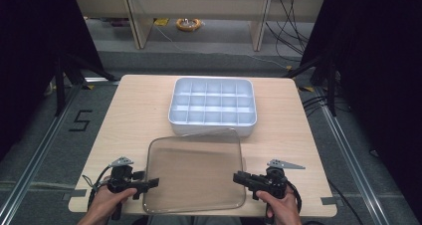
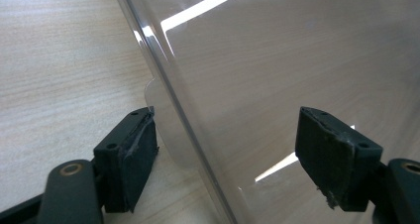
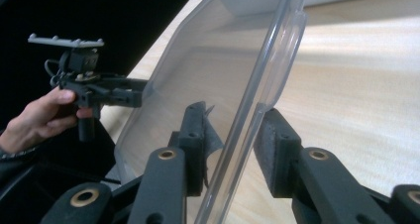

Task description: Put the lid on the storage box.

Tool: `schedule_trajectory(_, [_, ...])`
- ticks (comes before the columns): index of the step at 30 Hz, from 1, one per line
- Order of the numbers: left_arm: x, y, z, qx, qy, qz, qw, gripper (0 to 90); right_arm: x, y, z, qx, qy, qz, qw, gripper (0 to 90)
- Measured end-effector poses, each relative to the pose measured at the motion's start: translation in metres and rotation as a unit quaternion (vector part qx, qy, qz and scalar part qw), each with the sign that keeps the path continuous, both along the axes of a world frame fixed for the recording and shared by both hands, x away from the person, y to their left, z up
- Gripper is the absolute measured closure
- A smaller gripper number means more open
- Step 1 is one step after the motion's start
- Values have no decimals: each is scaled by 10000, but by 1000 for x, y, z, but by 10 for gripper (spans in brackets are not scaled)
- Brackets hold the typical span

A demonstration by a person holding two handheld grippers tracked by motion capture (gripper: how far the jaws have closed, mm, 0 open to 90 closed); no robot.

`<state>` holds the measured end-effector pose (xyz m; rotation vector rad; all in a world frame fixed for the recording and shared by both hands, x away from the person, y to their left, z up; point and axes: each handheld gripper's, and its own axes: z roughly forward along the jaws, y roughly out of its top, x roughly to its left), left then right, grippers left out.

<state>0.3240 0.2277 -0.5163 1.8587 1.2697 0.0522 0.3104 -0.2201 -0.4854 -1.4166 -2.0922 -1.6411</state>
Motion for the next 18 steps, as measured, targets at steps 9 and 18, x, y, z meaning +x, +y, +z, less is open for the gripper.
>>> schedule_trajectory(9, [-5, -1, -1, -326, 173, 69, 9993, 331, 7, -8, 4, 2, -475, 177, 9987, 680])
schedule_trajectory(18, [-12, 2, 8, -943, -69, 485, 9943, 546, -1, 5, 11, -1124, 364, -546, 9915, 604])
